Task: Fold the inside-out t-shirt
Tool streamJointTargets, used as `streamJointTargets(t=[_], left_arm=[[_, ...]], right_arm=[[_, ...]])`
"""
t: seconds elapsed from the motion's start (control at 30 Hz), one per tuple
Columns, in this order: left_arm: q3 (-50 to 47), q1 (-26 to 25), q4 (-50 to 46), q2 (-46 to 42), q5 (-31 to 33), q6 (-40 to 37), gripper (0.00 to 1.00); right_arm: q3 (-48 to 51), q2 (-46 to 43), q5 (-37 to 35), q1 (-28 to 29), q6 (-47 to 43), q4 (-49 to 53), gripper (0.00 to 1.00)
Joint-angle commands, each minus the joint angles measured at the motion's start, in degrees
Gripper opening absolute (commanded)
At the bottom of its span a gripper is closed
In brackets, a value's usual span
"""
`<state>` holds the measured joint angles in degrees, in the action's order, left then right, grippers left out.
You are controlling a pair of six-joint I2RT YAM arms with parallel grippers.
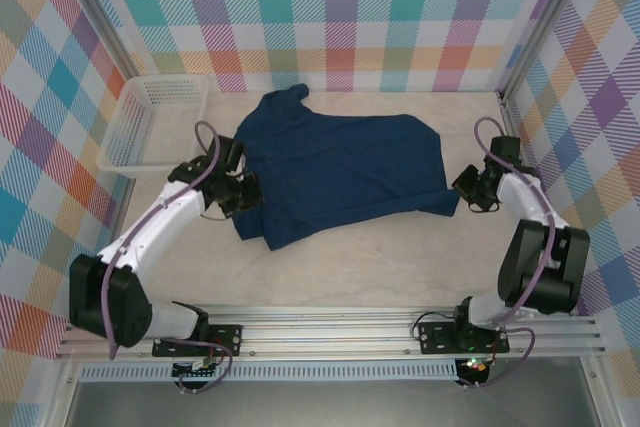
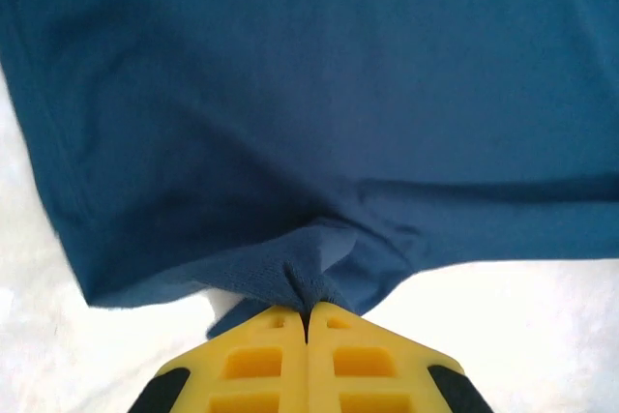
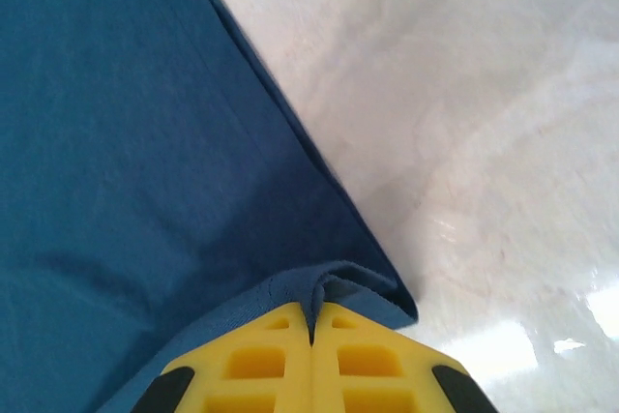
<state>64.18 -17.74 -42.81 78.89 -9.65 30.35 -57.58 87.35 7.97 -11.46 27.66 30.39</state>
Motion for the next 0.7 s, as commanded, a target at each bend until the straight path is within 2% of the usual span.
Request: streamJointTargets(t=[0.0,0.17,0.67], left_arm=[[5.39,2.8,2.87,4.55,-1.75,-4.35,0.0],[12.95,6.45,3.17,12.49,-3.18,-5.77,0.0],[31.47,9.18,-0.63,25.86,-4.37,-8.28,0.0]], right_arm=[[-5.09,4.55,-1.09,0.99,-1.62,-1.76,0.0],[-12.2,11.28,-2.77,3.13,-3.1,-0.06,0.0],[-24.69,21.44,-7.43,7.82,-8.09,5.91,0.03]])
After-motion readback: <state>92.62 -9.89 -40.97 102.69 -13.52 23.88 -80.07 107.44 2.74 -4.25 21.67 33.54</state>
